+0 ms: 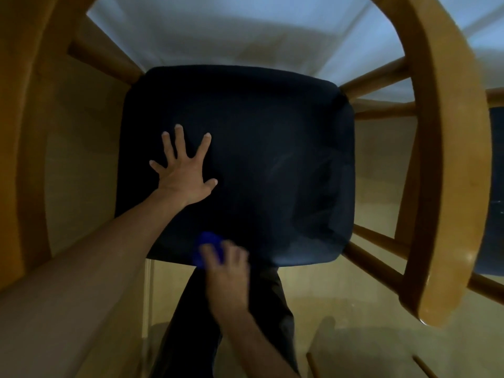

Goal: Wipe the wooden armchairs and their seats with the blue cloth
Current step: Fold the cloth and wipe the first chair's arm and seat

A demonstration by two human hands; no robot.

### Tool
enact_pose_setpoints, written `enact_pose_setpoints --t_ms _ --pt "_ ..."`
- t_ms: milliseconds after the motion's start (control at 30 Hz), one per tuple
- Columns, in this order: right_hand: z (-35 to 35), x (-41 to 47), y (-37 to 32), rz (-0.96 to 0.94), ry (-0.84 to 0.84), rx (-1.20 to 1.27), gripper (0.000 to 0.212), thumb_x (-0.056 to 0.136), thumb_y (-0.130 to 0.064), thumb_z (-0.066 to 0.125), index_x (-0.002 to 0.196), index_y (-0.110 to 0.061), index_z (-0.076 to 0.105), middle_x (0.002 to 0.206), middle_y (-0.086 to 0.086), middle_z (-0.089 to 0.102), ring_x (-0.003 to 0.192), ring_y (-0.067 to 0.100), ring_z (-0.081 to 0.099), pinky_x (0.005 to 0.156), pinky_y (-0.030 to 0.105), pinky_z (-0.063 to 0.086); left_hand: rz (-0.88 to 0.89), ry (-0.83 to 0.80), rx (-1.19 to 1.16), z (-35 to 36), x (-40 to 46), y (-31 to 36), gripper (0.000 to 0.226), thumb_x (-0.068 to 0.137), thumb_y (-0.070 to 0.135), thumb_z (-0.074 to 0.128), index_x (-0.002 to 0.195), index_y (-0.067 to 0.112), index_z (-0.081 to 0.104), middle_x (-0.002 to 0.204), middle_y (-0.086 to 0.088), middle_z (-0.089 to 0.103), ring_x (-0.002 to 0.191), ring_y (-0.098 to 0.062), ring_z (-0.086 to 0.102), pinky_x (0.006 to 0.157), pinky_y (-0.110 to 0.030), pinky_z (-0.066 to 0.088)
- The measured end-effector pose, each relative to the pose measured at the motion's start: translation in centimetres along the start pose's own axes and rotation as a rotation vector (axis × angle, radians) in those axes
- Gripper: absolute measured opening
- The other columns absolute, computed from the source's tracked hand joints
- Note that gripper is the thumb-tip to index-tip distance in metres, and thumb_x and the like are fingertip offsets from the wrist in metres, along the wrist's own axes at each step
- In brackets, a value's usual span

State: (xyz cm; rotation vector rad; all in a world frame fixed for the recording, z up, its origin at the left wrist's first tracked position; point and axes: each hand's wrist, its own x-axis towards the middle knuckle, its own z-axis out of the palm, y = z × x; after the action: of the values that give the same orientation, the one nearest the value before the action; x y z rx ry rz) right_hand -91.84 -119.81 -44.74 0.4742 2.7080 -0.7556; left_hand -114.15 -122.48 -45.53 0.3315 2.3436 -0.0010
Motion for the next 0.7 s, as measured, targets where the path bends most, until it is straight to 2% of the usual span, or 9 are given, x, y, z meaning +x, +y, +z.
enact_pose_setpoints --t_ms 67,133,233,333,400,467,500,567,700 --pt "0.8 0.3 -1.8 -0.178 -0.121 -0.013 0.08 0.046 -0.023 0.084 0.119 -0.031 0.053 0.117 0.006 0.049 0.095 0.027 0.053 0.065 0.037 0.055 0.003 0.007 -0.012 0.0 0.1 -0.2 0.099 0.083 0.05 0.064 0.148 0.042 -0.011 0.152 -0.009 -0.035 0.14 -0.038 -0.028 0.106 -0.072 0.014" --pt "0.1 1.3 0.0 -0.153 -0.118 0.024 0.074 0.052 -0.019 0.081 0.119 -0.032 0.053 0.118 0.006 0.049 0.097 0.026 0.05 0.066 0.034 0.054 0.001 0.018 -0.02 -0.1 0.1 -0.2 0.099 0.082 0.05 0.065 0.148 0.042 -0.007 0.153 -0.008 -0.032 0.141 -0.038 -0.026 0.106 -0.072 0.015" --pt "-3.7 3.3 6.9 0.162 0.106 0.098 0.058 0.072 -0.006 0.068 0.122 -0.033 0.056 0.123 0.009 0.047 0.106 0.028 0.049 0.079 0.03 0.045 -0.005 0.041 -0.04 0.0 -0.1 0.1 0.098 0.08 0.047 0.069 0.149 0.041 -0.001 0.154 -0.009 -0.028 0.141 -0.037 -0.024 0.106 -0.072 0.014" --pt "-9.4 7.4 14.7 0.516 0.275 0.087 0.048 0.086 -0.011 0.06 0.13 -0.029 0.05 0.132 0.012 0.038 0.118 0.029 0.042 0.09 0.032 0.037 -0.012 0.054 -0.06 -0.2 0.2 0.1 0.094 0.079 0.045 0.069 0.149 0.041 0.006 0.156 -0.009 -0.023 0.142 -0.038 -0.02 0.106 -0.072 0.013" --pt "-11.7 10.8 16.9 0.714 0.417 0.158 0.043 0.09 -0.016 0.057 0.132 -0.025 0.048 0.13 0.013 0.041 0.118 0.031 0.045 0.09 0.033 0.036 -0.007 0.071 -0.074 -0.6 0.4 -0.2 0.088 0.08 0.045 0.068 0.148 0.041 0.013 0.156 -0.009 -0.016 0.142 -0.038 -0.014 0.106 -0.072 0.016" --pt "-11.7 14.0 15.3 0.826 0.479 0.11 0.043 0.093 -0.022 0.054 0.135 -0.024 0.044 0.133 0.014 0.04 0.119 0.032 0.046 0.089 0.033 0.037 0.002 0.074 -0.061 -0.7 0.5 -0.4 0.085 0.08 0.044 0.069 0.147 0.041 0.015 0.156 -0.01 -0.013 0.142 -0.039 -0.011 0.106 -0.071 0.019" --pt "-11.0 15.4 13.4 0.791 0.486 0.058 0.045 0.093 -0.025 0.054 0.136 -0.025 0.042 0.135 0.013 0.038 0.119 0.032 0.044 0.089 0.036 0.04 0.005 0.071 -0.056 -0.7 0.5 -0.5 0.086 0.081 0.043 0.069 0.147 0.041 0.015 0.155 -0.01 -0.013 0.142 -0.039 -0.01 0.106 -0.071 0.02" --pt "-8.8 17.9 7.8 0.506 0.434 -0.002 0.044 0.09 -0.029 0.056 0.133 -0.029 0.046 0.132 0.01 0.039 0.114 0.032 0.043 0.084 0.04 0.046 0.01 0.08 -0.05 -0.7 0.7 -0.6 0.086 0.081 0.043 0.069 0.148 0.041 0.014 0.155 -0.01 -0.013 0.142 -0.039 -0.01 0.106 -0.071 0.02" --pt "-5.5 17.0 0.7 -0.074 0.145 -0.063 0.046 0.079 -0.022 0.066 0.124 -0.02 0.056 0.115 0.014 0.052 0.093 0.032 0.049 0.065 0.042 0.052 0.021 0.096 -0.038 -0.6 0.5 -0.9 0.089 0.079 0.042 0.07 0.148 0.042 0.014 0.156 -0.008 -0.011 0.142 -0.038 -0.007 0.105 -0.069 0.023"
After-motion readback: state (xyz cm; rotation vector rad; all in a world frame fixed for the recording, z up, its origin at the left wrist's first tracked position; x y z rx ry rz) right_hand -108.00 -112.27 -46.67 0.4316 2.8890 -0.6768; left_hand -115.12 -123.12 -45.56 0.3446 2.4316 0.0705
